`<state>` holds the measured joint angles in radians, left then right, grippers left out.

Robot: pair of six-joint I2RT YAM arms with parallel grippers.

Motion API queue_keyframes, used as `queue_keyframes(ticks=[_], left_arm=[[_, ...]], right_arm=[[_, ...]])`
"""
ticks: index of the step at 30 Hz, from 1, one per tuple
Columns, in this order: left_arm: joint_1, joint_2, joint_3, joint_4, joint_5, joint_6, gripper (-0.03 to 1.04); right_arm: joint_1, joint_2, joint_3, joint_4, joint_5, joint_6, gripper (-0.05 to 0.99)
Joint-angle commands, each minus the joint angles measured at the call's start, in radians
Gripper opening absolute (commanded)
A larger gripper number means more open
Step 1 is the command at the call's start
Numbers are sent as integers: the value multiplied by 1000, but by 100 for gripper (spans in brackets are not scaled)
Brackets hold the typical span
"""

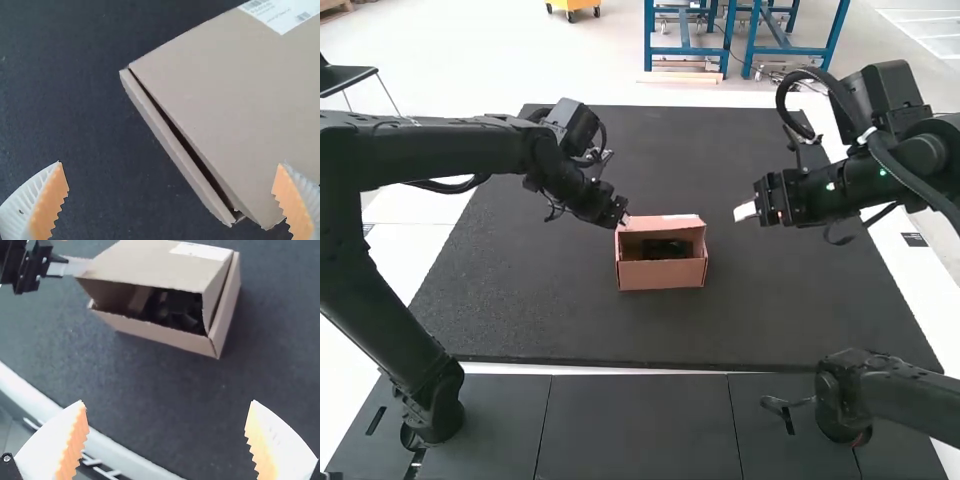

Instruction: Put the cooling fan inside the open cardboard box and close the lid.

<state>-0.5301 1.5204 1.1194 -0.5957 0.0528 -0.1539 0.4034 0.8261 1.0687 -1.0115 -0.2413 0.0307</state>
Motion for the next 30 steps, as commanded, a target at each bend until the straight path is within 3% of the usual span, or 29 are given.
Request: queue_keyframes(ticks=[1,24,30], left_arm=[[-2,11,-23,17,2,14,96],[-1,77,-282,335,2,-15,96],[1,101,-303,346,1,-38,96]], right_arm=[[9,7,25,8,-15,8,71],[9,30,25,13,-47,8,71],[11,34,27,11,-49,6,71]])
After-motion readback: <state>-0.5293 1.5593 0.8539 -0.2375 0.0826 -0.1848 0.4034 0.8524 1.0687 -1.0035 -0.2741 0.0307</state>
